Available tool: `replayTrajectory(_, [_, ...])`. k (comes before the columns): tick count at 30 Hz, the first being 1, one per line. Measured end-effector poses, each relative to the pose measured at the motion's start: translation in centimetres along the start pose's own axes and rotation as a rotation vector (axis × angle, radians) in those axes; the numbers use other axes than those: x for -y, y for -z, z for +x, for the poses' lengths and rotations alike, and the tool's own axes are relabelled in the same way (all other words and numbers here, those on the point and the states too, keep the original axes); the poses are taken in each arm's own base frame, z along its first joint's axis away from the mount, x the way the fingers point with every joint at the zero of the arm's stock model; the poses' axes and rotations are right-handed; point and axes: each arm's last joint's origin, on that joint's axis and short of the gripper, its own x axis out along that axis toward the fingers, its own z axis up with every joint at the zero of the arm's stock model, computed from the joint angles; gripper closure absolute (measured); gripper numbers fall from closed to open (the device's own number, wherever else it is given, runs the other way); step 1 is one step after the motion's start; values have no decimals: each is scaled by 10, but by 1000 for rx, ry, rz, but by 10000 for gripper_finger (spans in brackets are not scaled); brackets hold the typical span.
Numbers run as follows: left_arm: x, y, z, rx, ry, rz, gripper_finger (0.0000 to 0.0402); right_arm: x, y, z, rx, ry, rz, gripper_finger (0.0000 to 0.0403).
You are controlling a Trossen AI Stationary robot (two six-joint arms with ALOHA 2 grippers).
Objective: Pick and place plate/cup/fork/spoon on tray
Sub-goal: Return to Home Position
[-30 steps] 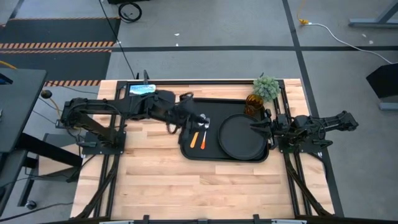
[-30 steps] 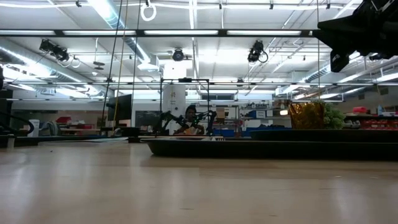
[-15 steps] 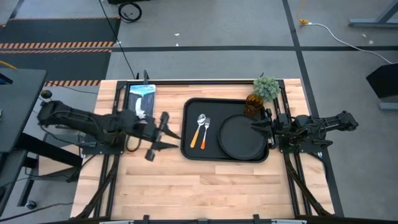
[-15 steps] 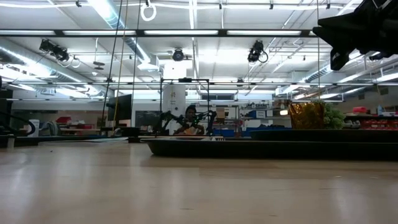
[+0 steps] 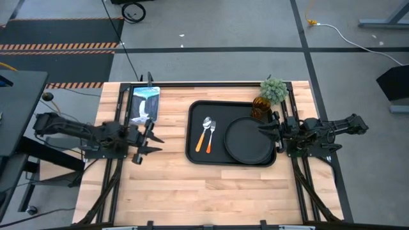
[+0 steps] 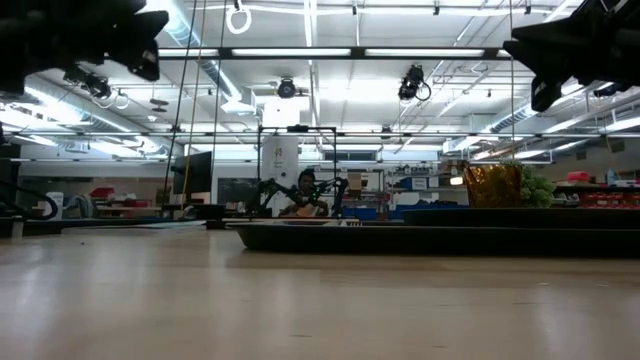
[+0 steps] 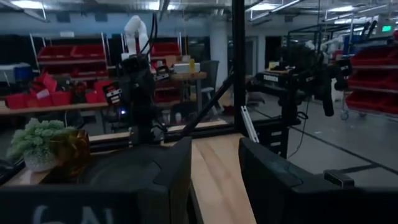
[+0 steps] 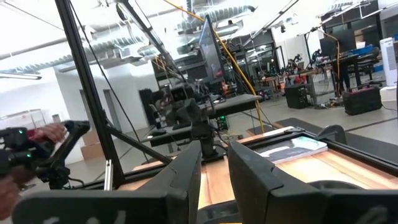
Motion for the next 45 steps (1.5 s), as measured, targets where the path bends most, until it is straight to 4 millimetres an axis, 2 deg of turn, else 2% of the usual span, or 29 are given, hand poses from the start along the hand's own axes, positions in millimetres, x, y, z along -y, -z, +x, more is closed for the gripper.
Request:
replayTrajectory(4, [2, 11, -15, 38, 16, 3, 260, 0, 0, 0, 2, 0, 0, 315])
replayTrajectory(11, [2, 6, -26, 70, 88, 16, 260, 0, 0, 0, 1, 0, 0, 315])
replayTrajectory(21, [4, 22, -40, -97, 196, -87, 260, 0, 0, 0, 1, 0, 0, 315])
replayTrajectory(34, [0, 21, -41, -82, 166, -78, 260, 0, 0, 0, 2, 0, 0, 315])
replayTrajectory(45, [5, 18, -39, -52, 219, -76, 260, 0, 0, 0, 2, 0, 1, 315])
